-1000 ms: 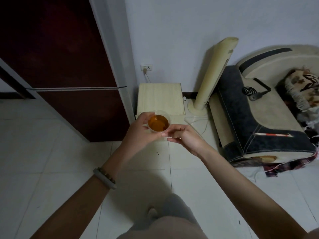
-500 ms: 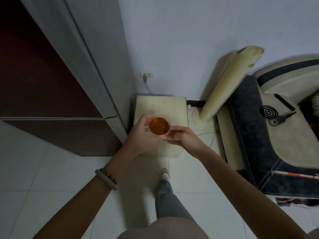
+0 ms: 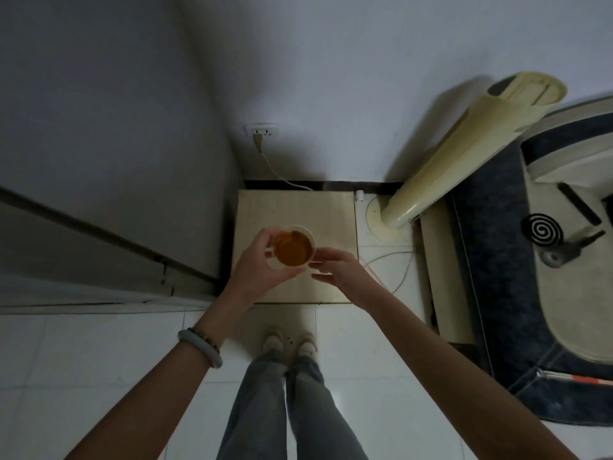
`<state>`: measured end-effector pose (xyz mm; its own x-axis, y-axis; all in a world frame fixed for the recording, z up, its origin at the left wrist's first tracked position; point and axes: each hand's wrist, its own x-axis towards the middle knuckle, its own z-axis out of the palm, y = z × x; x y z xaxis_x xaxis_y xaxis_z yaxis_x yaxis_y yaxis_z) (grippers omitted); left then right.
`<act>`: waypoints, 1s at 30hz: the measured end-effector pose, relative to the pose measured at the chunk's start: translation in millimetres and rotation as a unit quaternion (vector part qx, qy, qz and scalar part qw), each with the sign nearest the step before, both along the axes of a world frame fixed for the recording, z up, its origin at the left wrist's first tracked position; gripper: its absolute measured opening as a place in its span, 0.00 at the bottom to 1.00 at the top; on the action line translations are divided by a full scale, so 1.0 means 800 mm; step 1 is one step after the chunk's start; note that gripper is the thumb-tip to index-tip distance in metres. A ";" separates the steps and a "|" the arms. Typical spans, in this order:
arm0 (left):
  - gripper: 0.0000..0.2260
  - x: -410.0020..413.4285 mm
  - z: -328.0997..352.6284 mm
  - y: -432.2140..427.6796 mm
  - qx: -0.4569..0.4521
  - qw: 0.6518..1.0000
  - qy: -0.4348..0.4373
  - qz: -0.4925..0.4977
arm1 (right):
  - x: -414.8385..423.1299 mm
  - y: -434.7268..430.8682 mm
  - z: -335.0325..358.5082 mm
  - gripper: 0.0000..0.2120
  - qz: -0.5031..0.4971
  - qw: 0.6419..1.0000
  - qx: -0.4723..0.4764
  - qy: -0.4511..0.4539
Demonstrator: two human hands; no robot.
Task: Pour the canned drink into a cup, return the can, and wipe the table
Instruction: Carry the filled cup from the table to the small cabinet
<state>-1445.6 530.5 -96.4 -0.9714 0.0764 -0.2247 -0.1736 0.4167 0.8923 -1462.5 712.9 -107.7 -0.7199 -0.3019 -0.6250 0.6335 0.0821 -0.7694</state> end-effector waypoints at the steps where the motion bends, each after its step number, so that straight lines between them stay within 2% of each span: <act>1: 0.27 -0.011 -0.015 -0.001 -0.002 1.000 -0.001 -0.002 | -0.009 -0.001 -0.014 0.21 -0.010 1.000 -0.001 -0.004; 10: 0.27 -0.082 -0.199 -0.008 0.021 1.000 -0.013 -0.013 | -0.070 -0.013 -0.186 0.21 -0.040 0.999 0.002 -0.014; 16: 0.25 -0.102 -0.295 -0.006 0.045 0.997 -0.055 -0.004 | -0.087 -0.016 -0.284 0.20 -0.042 0.999 0.025 -0.016; 22: 0.26 -0.111 -0.340 -0.007 0.030 0.998 -0.052 -0.001 | -0.092 -0.016 -0.320 0.21 -0.027 0.998 0.048 -0.003; 30: 0.27 -0.119 -0.357 -0.004 0.008 0.999 -0.048 0.001 | -0.101 -0.015 -0.326 0.19 -0.020 0.998 0.057 -0.002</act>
<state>-1540.5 527.4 -382.3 -0.9459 0.0778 -0.3149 -0.2591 0.4027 0.8779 -1543.5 700.5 -368.3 -0.7272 -0.1998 -0.6567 0.6413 0.1433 -0.7538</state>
